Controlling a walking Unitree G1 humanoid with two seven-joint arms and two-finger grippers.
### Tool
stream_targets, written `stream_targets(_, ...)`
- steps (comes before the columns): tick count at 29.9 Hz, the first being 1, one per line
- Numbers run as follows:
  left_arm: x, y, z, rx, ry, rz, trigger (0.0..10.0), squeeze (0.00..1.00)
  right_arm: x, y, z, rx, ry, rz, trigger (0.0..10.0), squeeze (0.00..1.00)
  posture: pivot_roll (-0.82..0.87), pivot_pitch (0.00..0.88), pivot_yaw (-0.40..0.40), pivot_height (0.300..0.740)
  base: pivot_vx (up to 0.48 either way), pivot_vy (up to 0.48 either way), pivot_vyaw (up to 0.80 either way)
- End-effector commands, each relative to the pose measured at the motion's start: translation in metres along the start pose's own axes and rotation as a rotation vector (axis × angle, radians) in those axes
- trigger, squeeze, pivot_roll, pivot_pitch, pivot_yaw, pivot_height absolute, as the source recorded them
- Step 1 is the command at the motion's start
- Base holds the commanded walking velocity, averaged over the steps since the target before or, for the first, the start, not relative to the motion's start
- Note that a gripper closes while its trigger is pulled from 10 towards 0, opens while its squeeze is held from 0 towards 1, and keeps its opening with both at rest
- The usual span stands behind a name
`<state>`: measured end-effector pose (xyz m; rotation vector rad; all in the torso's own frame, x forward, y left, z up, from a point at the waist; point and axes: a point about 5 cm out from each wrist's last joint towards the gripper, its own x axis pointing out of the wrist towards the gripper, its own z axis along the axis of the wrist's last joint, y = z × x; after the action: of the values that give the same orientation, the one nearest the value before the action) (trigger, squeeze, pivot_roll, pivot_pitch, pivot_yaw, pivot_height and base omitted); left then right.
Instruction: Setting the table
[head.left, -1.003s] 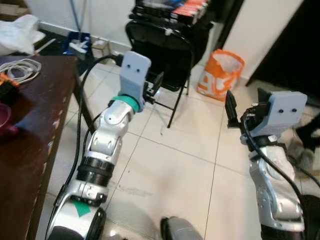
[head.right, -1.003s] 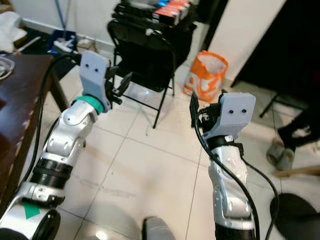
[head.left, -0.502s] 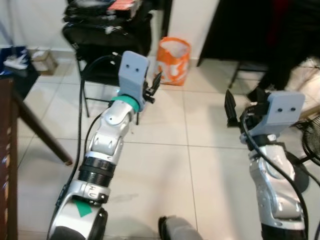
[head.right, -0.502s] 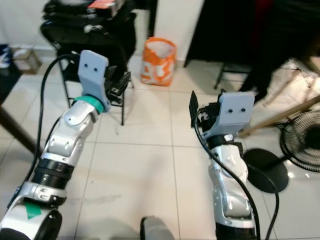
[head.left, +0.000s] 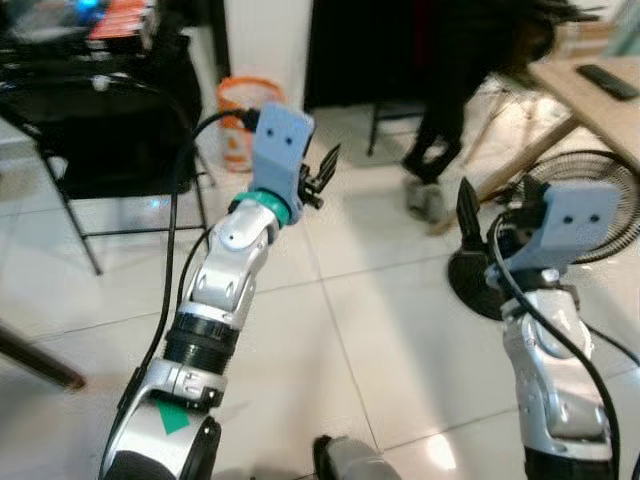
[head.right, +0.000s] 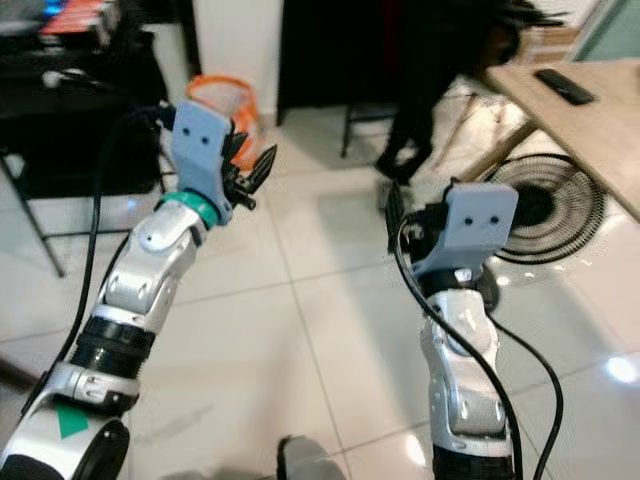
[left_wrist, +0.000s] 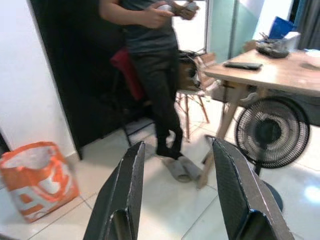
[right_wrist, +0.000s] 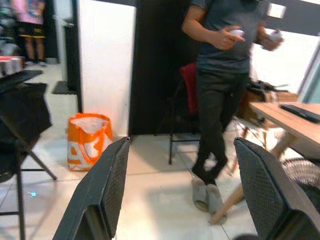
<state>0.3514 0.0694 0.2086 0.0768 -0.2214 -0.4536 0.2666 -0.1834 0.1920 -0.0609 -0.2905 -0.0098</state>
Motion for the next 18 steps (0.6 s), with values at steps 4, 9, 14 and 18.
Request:
stream_targets(4,-0.0005,-0.0015,-0.0035,-0.001,0.016,-0.002,10.0,0.0,-0.002,-0.002,-0.0025,0.002,0.015,-0.008,10.0,0.0,-0.08,0.0,0.024,0.74,0.0,0.0,-0.8)
stream_targets(9,-0.0004,-0.002,-0.0033,-0.001,0.015,-0.003,10.0,0.0,-0.0019,-0.002,-0.0026,0.003,0.017,-0.008,10.0,0.0,-0.08,0.0,0.023,0.74,0.0,0.0,-0.8)
stream_targets(14,-0.0002,-0.0024,-0.0031,-0.002,0.014,-0.004,10.0,0.0,-0.0019,-0.0022,-0.0028,0.003,0.018,-0.008,10.0,0.0,-0.08,0.0,0.024,0.74,0.0,0.0,-0.8)
stream_targets(18,0.0002,-0.0028,-0.0029,-0.004,0.013,-0.005,10.0,0.0,-0.0017,-0.0022,-0.003,0.002,0.019,-0.009,10.0,0.0,-0.08,0.0,0.023,0.74,0.0,0.0,-0.8)
